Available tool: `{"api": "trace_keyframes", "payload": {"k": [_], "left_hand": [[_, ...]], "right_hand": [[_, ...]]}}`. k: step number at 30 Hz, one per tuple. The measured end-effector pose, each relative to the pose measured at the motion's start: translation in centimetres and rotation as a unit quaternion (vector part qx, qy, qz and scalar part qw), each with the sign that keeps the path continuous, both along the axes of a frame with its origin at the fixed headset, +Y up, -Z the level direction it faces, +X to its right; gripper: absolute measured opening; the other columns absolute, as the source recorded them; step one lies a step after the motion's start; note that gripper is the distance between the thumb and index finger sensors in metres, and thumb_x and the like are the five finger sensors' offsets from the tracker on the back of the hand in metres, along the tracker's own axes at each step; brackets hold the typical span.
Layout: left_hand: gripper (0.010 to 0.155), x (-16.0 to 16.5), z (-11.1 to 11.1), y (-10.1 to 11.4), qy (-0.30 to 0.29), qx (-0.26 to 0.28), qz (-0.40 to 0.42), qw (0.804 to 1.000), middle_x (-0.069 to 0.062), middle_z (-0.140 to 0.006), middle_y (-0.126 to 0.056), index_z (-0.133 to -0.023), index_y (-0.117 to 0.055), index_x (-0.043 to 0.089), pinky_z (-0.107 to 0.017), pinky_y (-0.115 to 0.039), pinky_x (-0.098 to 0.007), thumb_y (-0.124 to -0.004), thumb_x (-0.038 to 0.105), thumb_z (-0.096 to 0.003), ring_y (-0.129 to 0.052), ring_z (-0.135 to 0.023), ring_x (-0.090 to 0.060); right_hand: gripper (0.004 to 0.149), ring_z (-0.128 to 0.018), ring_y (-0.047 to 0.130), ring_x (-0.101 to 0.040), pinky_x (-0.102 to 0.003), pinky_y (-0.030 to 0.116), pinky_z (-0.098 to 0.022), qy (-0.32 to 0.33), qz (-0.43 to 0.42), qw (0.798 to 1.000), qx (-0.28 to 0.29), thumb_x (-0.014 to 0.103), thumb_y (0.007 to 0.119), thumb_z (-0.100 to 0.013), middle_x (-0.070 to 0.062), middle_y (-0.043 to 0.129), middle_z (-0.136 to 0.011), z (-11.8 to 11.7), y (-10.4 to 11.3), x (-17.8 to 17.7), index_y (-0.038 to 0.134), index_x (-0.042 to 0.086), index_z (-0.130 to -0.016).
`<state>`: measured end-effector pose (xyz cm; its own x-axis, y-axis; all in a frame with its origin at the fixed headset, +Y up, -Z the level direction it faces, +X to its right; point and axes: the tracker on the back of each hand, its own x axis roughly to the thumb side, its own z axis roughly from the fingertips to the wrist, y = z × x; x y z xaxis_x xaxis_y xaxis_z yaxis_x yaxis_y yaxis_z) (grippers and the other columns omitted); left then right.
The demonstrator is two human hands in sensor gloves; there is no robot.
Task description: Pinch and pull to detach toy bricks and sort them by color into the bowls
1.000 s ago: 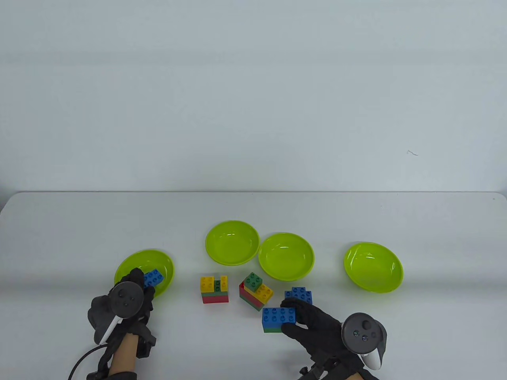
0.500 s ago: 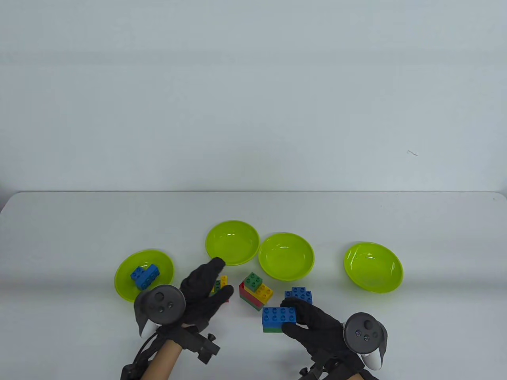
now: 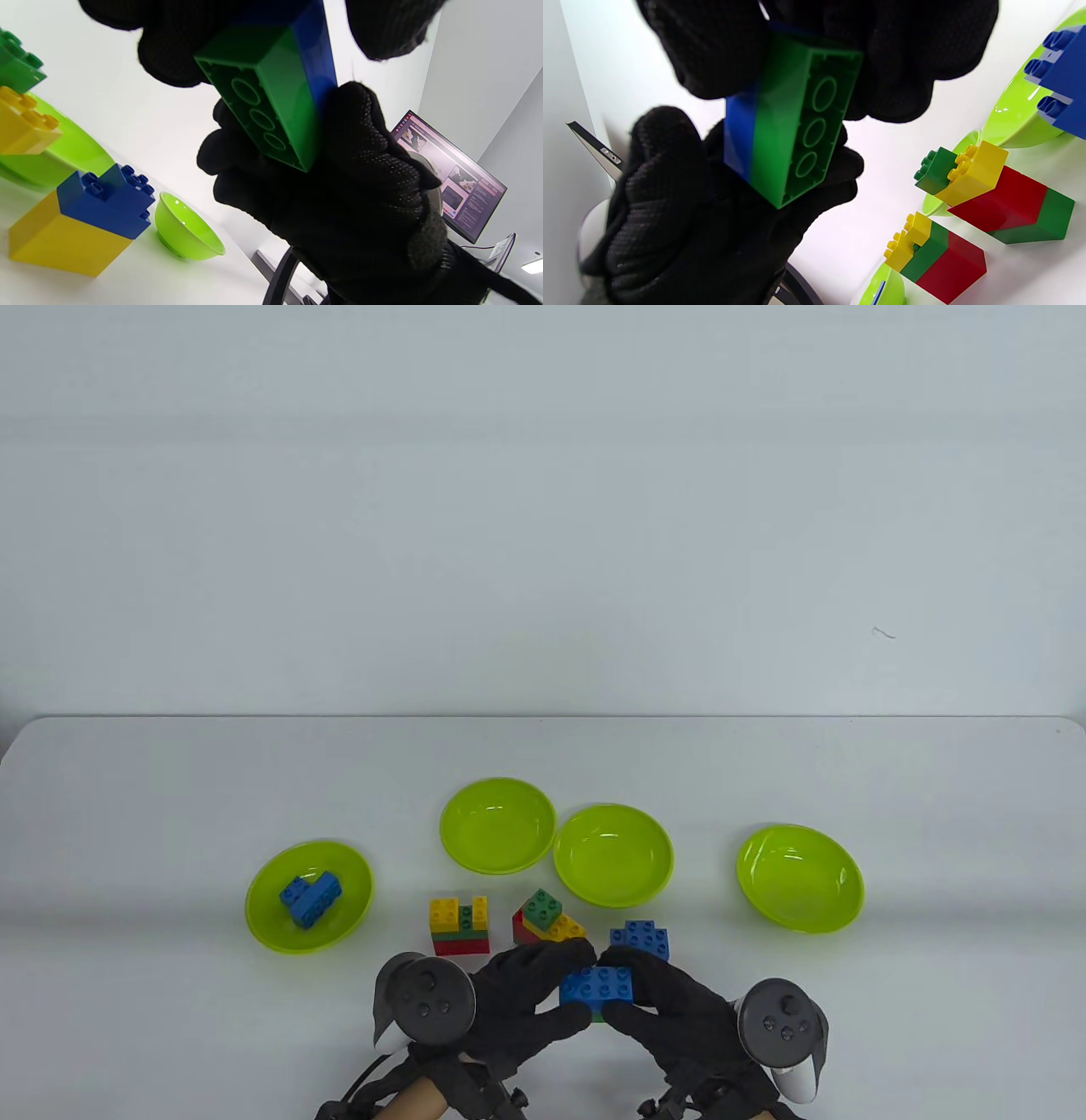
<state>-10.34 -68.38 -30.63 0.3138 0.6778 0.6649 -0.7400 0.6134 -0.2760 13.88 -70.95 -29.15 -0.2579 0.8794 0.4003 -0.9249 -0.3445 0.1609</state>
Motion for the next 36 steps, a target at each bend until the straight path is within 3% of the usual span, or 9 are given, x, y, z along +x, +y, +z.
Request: {"api": "trace_keyframes", "payload": {"k": [13, 23, 30, 36], "left_hand": [[0.062, -0.1, 0.5, 1.0, 0.046, 0.065, 0.001, 0.997, -0.026, -0.085, -0.084, -0.097, -0.069, 0.001, -0.063, -0.065, -0.059, -0.075, 0.04, -0.0487, -0.088, -0.073, -0.038], [0.062, -0.1, 0.7, 1.3, 0.047, 0.056, 0.008, 0.997, -0.028, -0.084, -0.085, -0.096, -0.07, -0.001, -0.061, -0.066, -0.06, -0.073, 0.038, -0.0485, -0.09, -0.071, -0.04], [0.062, 0.6, 2.1, 2.5, 0.068, 0.2, -0.059, 0.976, -0.027, -0.081, -0.086, -0.095, -0.071, -0.001, -0.061, -0.067, -0.059, -0.072, 0.039, -0.0475, -0.091, -0.068, -0.037], [0.061, 0.4, 1.6, 2.4, 0.062, 0.091, -0.02, 0.994, -0.031, -0.079, -0.086, -0.094, -0.071, -0.005, -0.058, -0.066, -0.062, -0.071, 0.036, -0.0487, -0.09, -0.065, -0.04]], "right_hand": [[0.068, -0.079, 0.087, -0.04, -0.055, 0.067, -0.064, 0.012, 0.005, 1.0, 0.005, 0.043, 0.081, -0.046, -0.02, 0.08, -0.094, 0.1, -0.2, -0.3, 0.065, 0.006, -0.101], [0.063, -0.07, 0.093, -0.034, -0.052, 0.073, -0.06, -0.017, 0.055, 0.997, 0.047, 0.041, 0.08, -0.045, -0.017, 0.087, -0.085, 0.7, 0.4, -0.9, 0.069, 0.005, -0.096], [0.063, -0.062, 0.096, -0.034, -0.052, 0.075, -0.055, -0.008, 0.013, 1.0, 0.026, 0.039, 0.081, -0.042, -0.019, 0.091, -0.078, 0.5, 0.4, -0.8, 0.073, 0.002, -0.092], [0.063, -0.062, 0.096, -0.031, -0.051, 0.076, -0.056, -0.024, 0.051, 0.996, 0.067, 0.041, 0.078, -0.043, -0.017, 0.091, -0.078, 0.7, 0.6, -0.8, 0.073, 0.003, -0.093]]}}
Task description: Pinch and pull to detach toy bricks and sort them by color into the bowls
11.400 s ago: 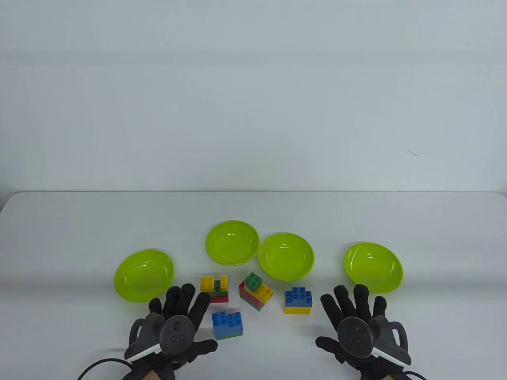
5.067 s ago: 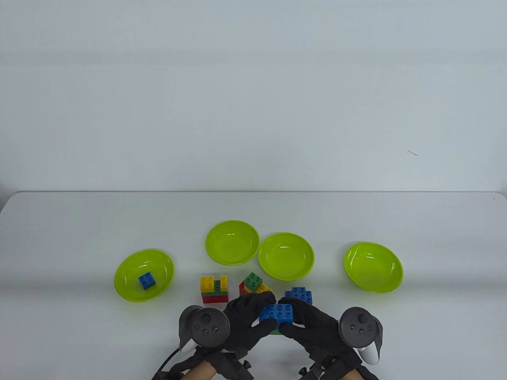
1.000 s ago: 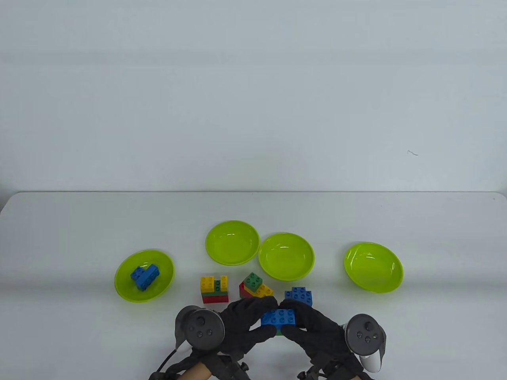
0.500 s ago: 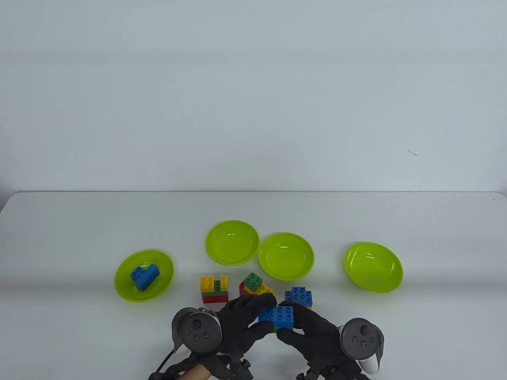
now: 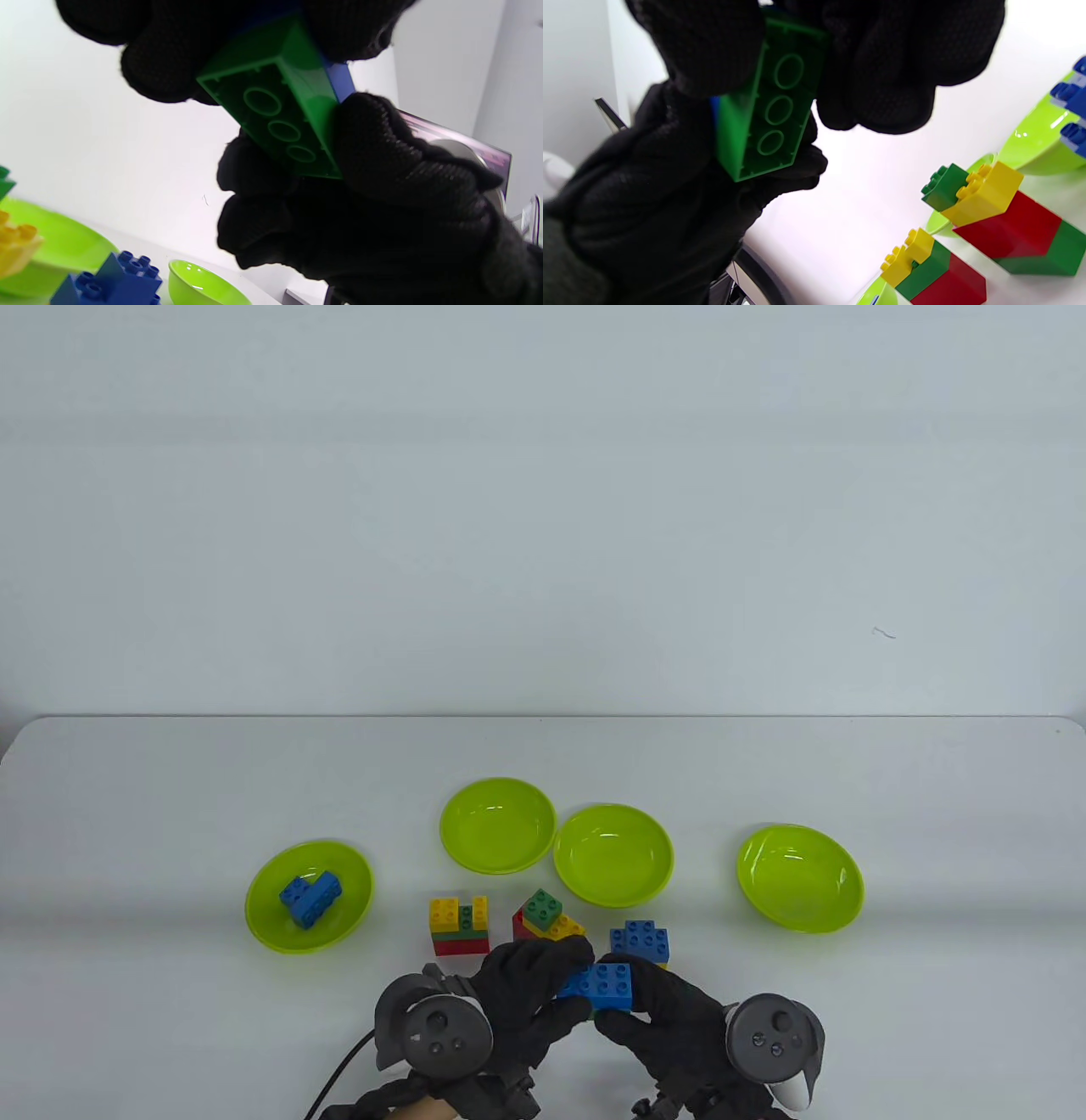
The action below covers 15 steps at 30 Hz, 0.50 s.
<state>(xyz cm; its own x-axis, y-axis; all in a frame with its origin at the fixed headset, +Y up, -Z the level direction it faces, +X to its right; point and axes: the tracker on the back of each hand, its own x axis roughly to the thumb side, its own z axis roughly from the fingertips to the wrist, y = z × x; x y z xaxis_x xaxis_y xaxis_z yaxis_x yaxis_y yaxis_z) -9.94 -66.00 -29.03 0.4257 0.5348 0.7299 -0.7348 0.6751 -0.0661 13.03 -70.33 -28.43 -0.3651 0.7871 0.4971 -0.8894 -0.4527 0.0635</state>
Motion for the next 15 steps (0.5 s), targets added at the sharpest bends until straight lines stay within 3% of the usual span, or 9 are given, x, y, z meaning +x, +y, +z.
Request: {"api": "trace_keyframes", "payload": {"k": [3, 8, 11, 14, 15], "left_hand": [[0.061, 0.0, 0.1, 0.1, 0.007, 0.003, 0.0, 1.0, -0.031, -0.079, -0.086, -0.094, -0.071, -0.005, -0.058, -0.065, -0.062, -0.072, 0.035, -0.0483, -0.09, -0.065, -0.041], [0.062, 0.5, 1.0, 0.6, 0.03, 0.114, -0.069, 0.991, -0.029, -0.081, -0.085, -0.095, -0.07, -0.003, -0.059, -0.066, -0.06, -0.072, 0.037, -0.0474, -0.09, -0.068, -0.039], [0.062, 0.7, 1.5, 0.7, 0.033, 0.149, -0.077, 0.985, -0.028, -0.081, -0.086, -0.095, -0.07, -0.002, -0.059, -0.066, -0.06, -0.072, 0.037, -0.0478, -0.09, -0.067, -0.038], [0.061, 0.5, 1.1, 1.0, 0.026, 0.102, -0.058, 0.993, -0.028, -0.08, -0.087, -0.095, -0.071, -0.003, -0.058, -0.068, -0.06, -0.07, 0.037, -0.049, -0.092, -0.066, -0.037], [0.061, 0.4, 0.8, 1.0, 0.015, 0.057, -0.042, 0.997, -0.03, -0.08, -0.086, -0.095, -0.07, -0.004, -0.058, -0.066, -0.061, -0.07, 0.036, -0.0492, -0.091, -0.066, -0.039]], "right_hand": [[0.063, -0.062, 0.096, -0.032, -0.051, 0.076, -0.056, 0.001, -0.013, 1.0, -0.007, 0.04, 0.078, -0.043, -0.018, 0.091, -0.078, 0.0, 0.0, 0.0, 0.073, 0.002, -0.093], [0.063, -0.062, 0.096, -0.032, -0.052, 0.075, -0.056, 0.007, -0.024, 0.999, -0.022, 0.039, 0.08, -0.042, -0.018, 0.091, -0.078, -0.2, -0.2, 0.1, 0.073, 0.003, -0.093], [0.064, -0.061, 0.096, -0.032, -0.051, 0.076, -0.056, 0.007, -0.02, 1.0, -0.016, 0.039, 0.08, -0.041, -0.017, 0.091, -0.078, -0.2, 0.0, 0.2, 0.073, 0.003, -0.093], [0.063, -0.062, 0.096, -0.032, -0.051, 0.075, -0.056, 0.003, -0.014, 1.0, 0.003, 0.04, 0.079, -0.042, -0.017, 0.091, -0.078, 0.0, 0.3, 0.2, 0.073, 0.003, -0.093], [0.063, -0.063, 0.096, -0.032, -0.051, 0.076, -0.057, 0.002, -0.005, 1.0, 0.01, 0.04, 0.079, -0.042, -0.017, 0.09, -0.079, 0.1, 0.4, 0.2, 0.073, 0.003, -0.093]]}}
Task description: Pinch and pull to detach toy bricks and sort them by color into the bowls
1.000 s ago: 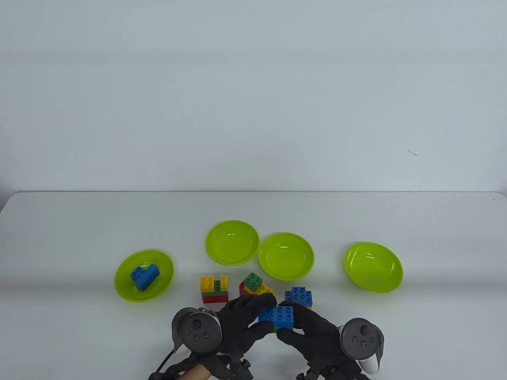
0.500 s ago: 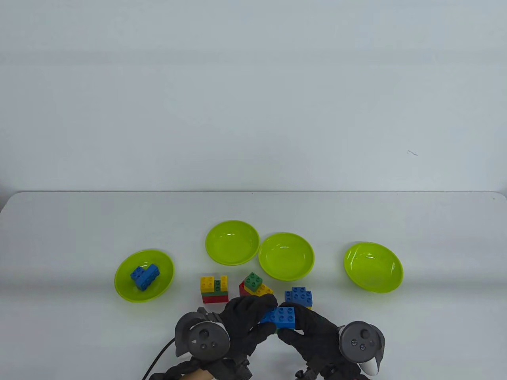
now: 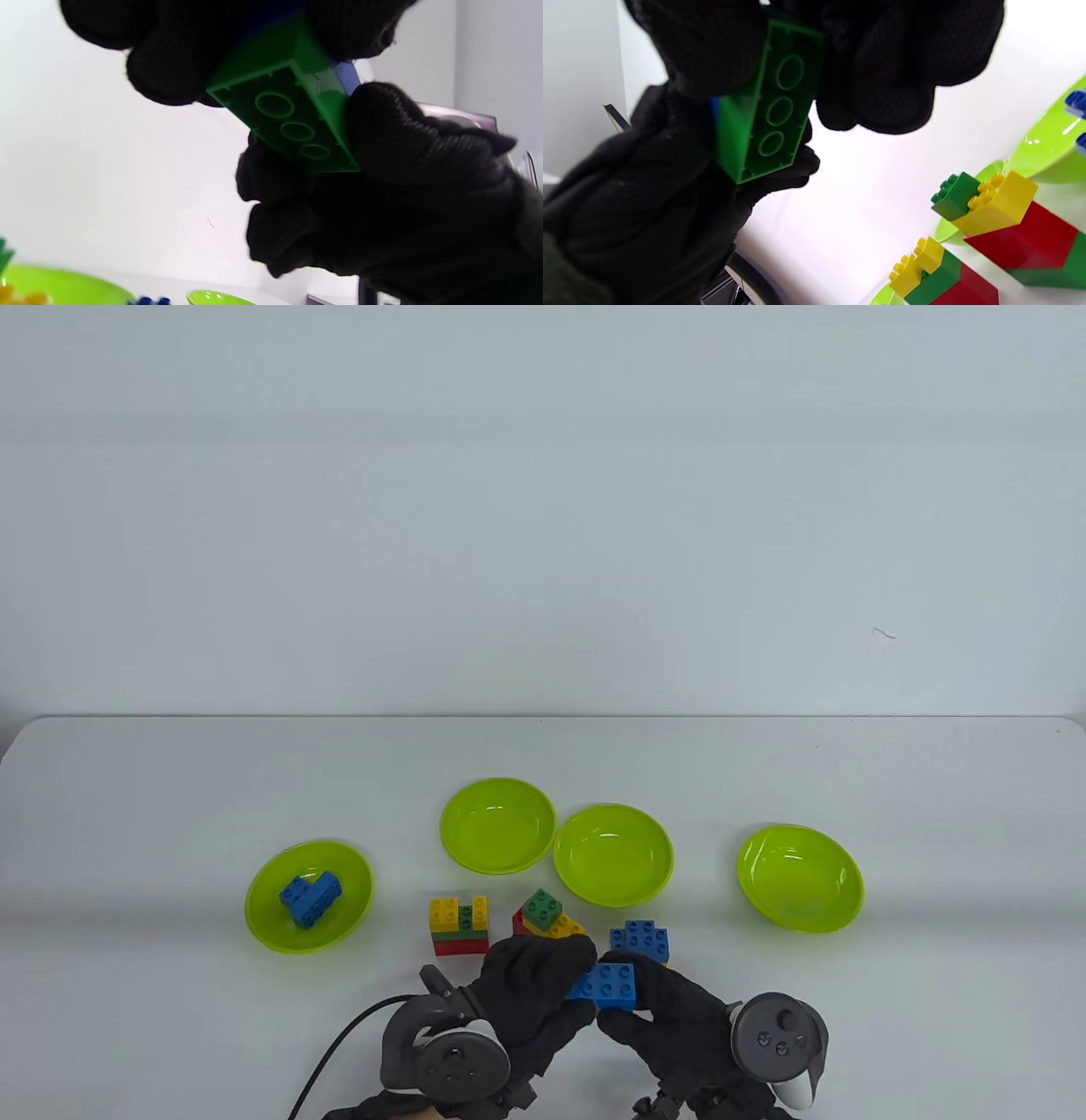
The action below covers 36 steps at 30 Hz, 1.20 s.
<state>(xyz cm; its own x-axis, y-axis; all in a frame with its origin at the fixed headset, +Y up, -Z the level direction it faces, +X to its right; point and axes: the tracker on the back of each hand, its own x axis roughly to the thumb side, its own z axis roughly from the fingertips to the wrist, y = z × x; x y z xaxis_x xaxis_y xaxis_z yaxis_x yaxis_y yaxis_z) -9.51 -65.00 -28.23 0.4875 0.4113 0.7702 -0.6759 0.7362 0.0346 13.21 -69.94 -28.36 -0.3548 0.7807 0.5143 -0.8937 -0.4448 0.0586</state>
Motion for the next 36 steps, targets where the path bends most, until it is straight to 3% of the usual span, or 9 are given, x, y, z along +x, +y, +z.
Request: {"api": "trace_keyframes", "payload": {"k": [3, 5, 12, 16, 20, 29, 36], "left_hand": [[0.06, -0.7, -0.9, -0.2, 0.002, -0.061, 0.032, 0.998, -0.03, -0.077, -0.089, -0.094, -0.073, -0.005, -0.057, -0.068, -0.061, -0.068, 0.037, -0.0501, -0.093, -0.063, -0.039], [0.06, -1.1, -1.5, -0.7, -0.03, -0.134, 0.081, 0.987, -0.032, -0.079, -0.086, -0.095, -0.071, -0.006, -0.058, -0.064, -0.063, -0.069, 0.035, -0.0504, -0.089, -0.065, -0.042], [0.061, -1.9, -2.0, -0.6, -0.01, -0.099, 0.08, 0.992, -0.029, -0.086, -0.083, -0.097, -0.07, -0.002, -0.062, -0.063, -0.061, -0.074, 0.036, -0.0499, -0.087, -0.073, -0.041], [0.061, -4.6, -3.2, -0.3, 0.062, -0.056, 0.059, 0.995, -0.029, -0.089, -0.081, -0.099, -0.068, -0.001, -0.063, -0.062, -0.061, -0.077, 0.035, -0.0505, -0.086, -0.077, -0.042], [0.061, -8.3, -4.9, -0.9, 0.149, -0.053, 0.033, 0.987, -0.031, -0.092, -0.078, -0.1, -0.066, -0.002, -0.064, -0.06, -0.062, -0.077, 0.032, -0.0512, -0.083, -0.08, -0.045], [0.061, -17.9, -7.3, -4.2, 0.334, -0.093, -0.033, 0.937, -0.032, -0.095, -0.074, -0.102, -0.062, -0.002, -0.065, -0.057, -0.063, -0.076, 0.028, -0.0514, -0.079, -0.083, -0.047], [0.061, -21.6, -7.5, -7.5, 0.396, -0.154, -0.057, 0.903, -0.034, -0.095, -0.073, -0.102, -0.062, -0.004, -0.064, -0.056, -0.063, -0.077, 0.027, -0.0512, -0.078, -0.083, -0.049]], "right_hand": [[0.063, -0.063, 0.095, -0.032, -0.051, 0.075, -0.057, 0.005, 0.002, 1.0, 0.009, 0.038, 0.08, -0.041, -0.017, 0.09, -0.08, 0.0, 0.0, -0.1, 0.072, 0.004, -0.094], [0.063, -0.064, 0.096, -0.03, -0.05, 0.076, -0.057, -0.002, 0.027, 0.999, 0.018, 0.039, 0.08, -0.041, -0.016, 0.09, -0.08, 0.0, 0.0, -0.2, 0.072, 0.005, -0.094], [0.063, -0.064, 0.095, -0.033, -0.052, 0.075, -0.057, -0.014, -0.001, 1.0, -0.016, 0.04, 0.081, -0.043, -0.018, 0.09, -0.08, -0.3, -0.5, 0.0, 0.072, 0.004, -0.094], [0.062, -0.066, 0.095, -0.034, -0.052, 0.074, -0.057, -0.013, -0.012, 1.0, -0.021, 0.04, 0.081, -0.044, -0.018, 0.089, -0.081, -0.3, -0.5, 0.4, 0.072, 0.004, -0.094], [0.062, -0.066, 0.094, -0.034, -0.052, 0.074, -0.058, -0.013, -0.012, 1.0, -0.022, 0.04, 0.081, -0.044, -0.018, 0.089, -0.082, -0.3, -0.5, 0.5, 0.071, 0.004, -0.094], [0.062, -0.066, 0.094, -0.034, -0.052, 0.073, -0.058, -0.008, -0.011, 1.0, -0.025, 0.04, 0.082, -0.044, -0.018, 0.089, -0.082, -0.3, -0.3, 0.4, 0.072, 0.004, -0.094], [0.062, -0.067, 0.094, -0.034, -0.052, 0.073, -0.058, -0.007, -0.011, 1.0, -0.024, 0.04, 0.082, -0.044, -0.018, 0.089, -0.082, -0.3, -0.3, 0.5, 0.071, 0.004, -0.095]]}}
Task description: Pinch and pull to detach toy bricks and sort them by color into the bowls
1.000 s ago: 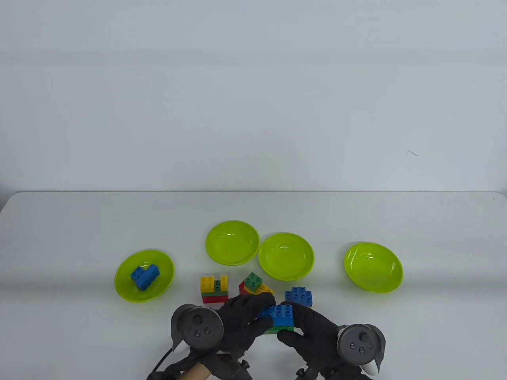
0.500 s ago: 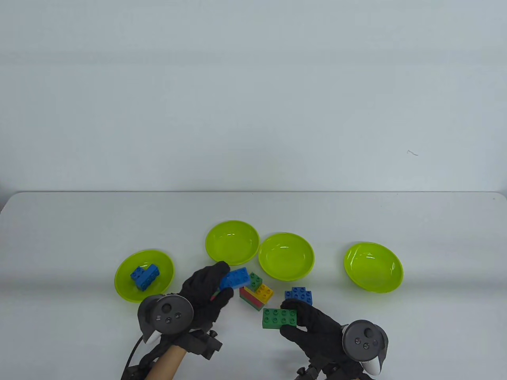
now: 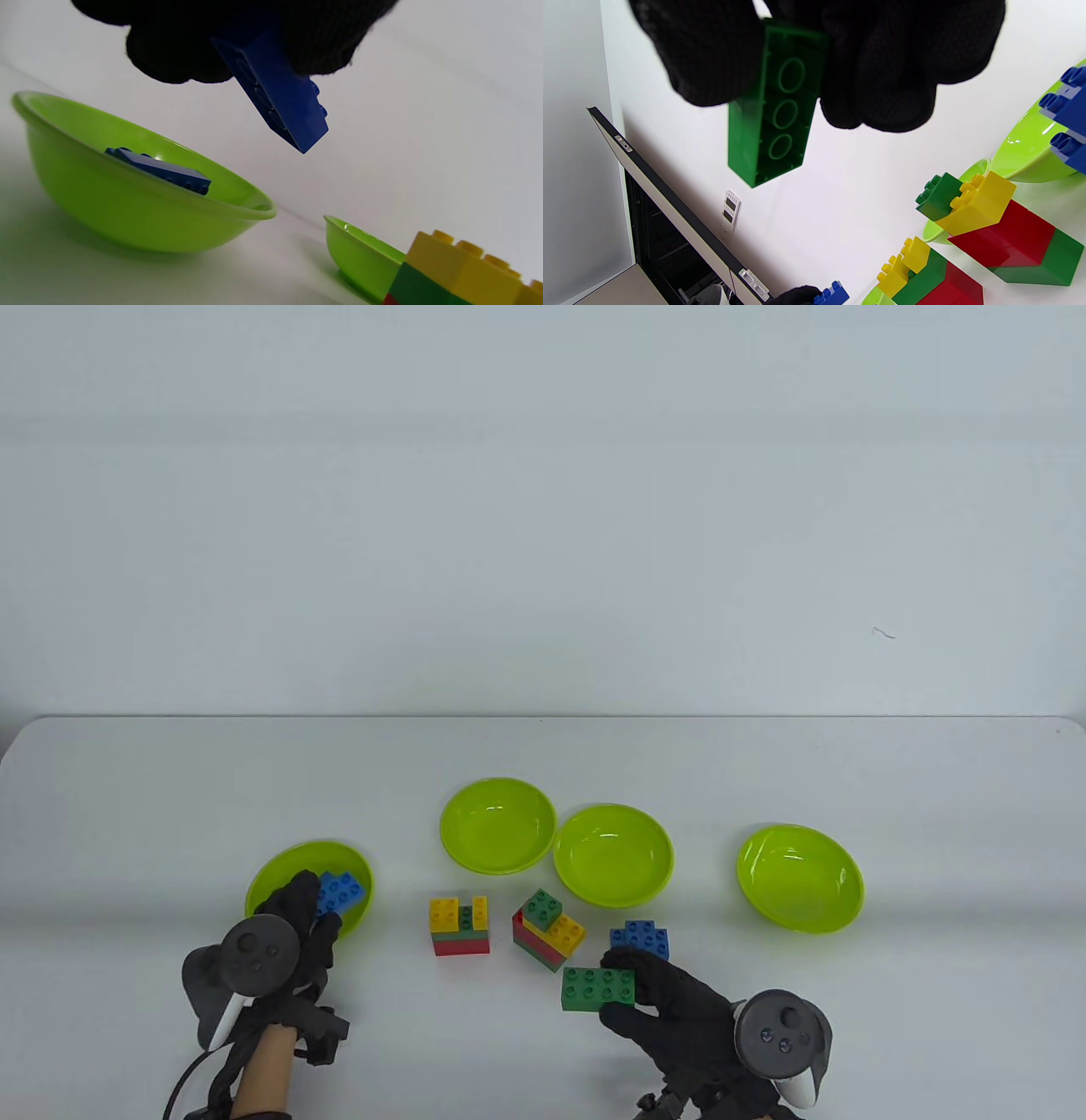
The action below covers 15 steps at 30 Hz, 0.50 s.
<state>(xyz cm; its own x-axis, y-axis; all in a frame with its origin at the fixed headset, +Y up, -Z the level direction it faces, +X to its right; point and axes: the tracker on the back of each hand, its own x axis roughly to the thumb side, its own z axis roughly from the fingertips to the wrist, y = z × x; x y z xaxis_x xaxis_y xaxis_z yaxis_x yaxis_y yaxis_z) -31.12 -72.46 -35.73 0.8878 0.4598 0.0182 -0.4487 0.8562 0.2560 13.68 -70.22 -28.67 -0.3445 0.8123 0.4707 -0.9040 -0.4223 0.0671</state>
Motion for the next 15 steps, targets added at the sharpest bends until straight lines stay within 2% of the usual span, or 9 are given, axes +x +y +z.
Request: {"api": "trace_keyframes", "payload": {"k": [8, 11, 15], "left_hand": [[0.062, -0.3, -0.4, -1.1, -0.005, -0.035, -0.01, 0.999, -0.034, -0.096, -0.072, -0.103, -0.061, -0.003, -0.065, -0.055, -0.064, -0.076, 0.029, -0.0518, -0.077, -0.084, -0.049], [0.07, 0.5, -0.5, -0.4, -0.031, -0.023, 0.008, 0.999, -0.035, -0.099, -0.067, -0.105, -0.056, -0.004, -0.066, -0.052, -0.065, -0.074, 0.039, -0.0527, -0.073, -0.087, -0.051], [0.074, 3.3, -0.4, 1.5, -0.089, 0.019, 0.055, 0.994, -0.035, -0.101, -0.065, -0.106, -0.054, -0.004, -0.067, -0.051, -0.065, -0.071, 0.045, -0.0541, -0.071, -0.088, -0.052]], "right_hand": [[0.062, -0.067, 0.094, -0.034, -0.052, 0.073, -0.058, 0.0, 0.0, 1.0, -0.004, 0.04, 0.082, -0.045, -0.018, 0.088, -0.083, 0.0, 0.0, 0.0, 0.071, 0.005, -0.095], [0.062, -0.067, 0.094, -0.034, -0.052, 0.073, -0.058, 0.001, -0.003, 1.0, -0.006, 0.04, 0.082, -0.045, -0.018, 0.088, -0.083, 0.0, 0.0, 0.0, 0.071, 0.005, -0.095], [0.062, -0.068, 0.093, -0.035, -0.053, 0.073, -0.059, 0.002, -0.005, 1.0, -0.008, 0.04, 0.082, -0.045, -0.018, 0.088, -0.084, 0.0, 0.0, 0.0, 0.071, 0.005, -0.095]]}}
